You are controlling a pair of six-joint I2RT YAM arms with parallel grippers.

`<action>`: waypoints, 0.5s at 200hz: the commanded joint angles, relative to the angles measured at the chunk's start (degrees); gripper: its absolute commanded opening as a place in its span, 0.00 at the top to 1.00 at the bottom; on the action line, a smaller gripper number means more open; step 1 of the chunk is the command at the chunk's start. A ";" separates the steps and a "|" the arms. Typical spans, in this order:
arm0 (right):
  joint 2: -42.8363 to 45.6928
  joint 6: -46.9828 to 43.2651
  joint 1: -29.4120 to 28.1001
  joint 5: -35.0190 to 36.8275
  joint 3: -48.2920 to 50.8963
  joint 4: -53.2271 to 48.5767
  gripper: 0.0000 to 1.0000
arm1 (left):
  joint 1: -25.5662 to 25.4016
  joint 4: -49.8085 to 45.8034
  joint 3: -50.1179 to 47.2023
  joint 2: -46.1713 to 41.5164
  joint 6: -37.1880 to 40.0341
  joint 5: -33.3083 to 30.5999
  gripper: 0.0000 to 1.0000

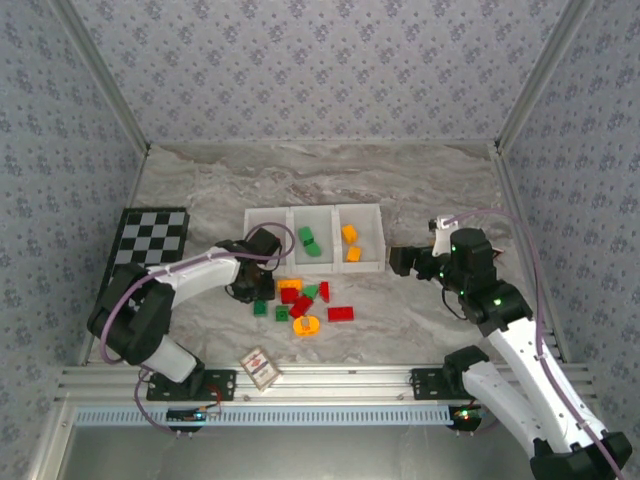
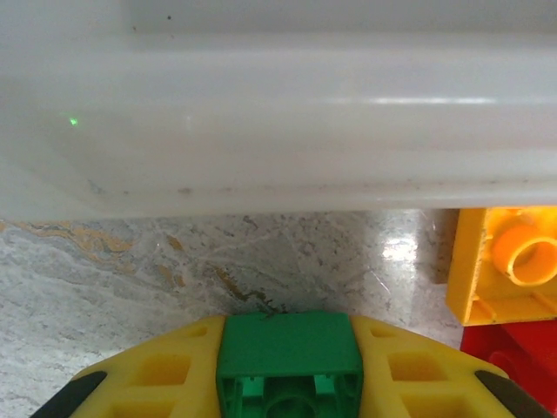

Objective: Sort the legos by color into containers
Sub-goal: Pick up the lego from the middle-left of the table, then place the lego in the container.

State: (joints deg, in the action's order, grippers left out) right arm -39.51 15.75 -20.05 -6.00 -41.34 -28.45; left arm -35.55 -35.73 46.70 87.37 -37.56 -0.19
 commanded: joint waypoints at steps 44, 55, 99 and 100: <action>1.19 0.87 2.01 -0.26 2.89 2.78 0.00 | -0.40 -1.45 6.74 -11.25 -0.77 4.45 0.80; 1.27 1.57 2.53 -0.40 3.32 2.87 0.00 | -0.40 -2.39 9.93 -11.76 -0.14 4.02 0.80; 2.45 2.41 4.08 -2.09 4.33 2.02 0.00 | -0.32 -2.86 24.68 -3.68 4.39 3.09 0.79; 2.48 2.43 4.11 -2.09 4.38 1.96 0.00 | -0.31 -2.86 25.03 -3.34 4.50 3.09 0.79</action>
State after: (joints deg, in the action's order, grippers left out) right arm -38.35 17.12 -16.64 -6.66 -37.91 -26.57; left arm -35.68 -37.45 64.88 78.81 -36.38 3.01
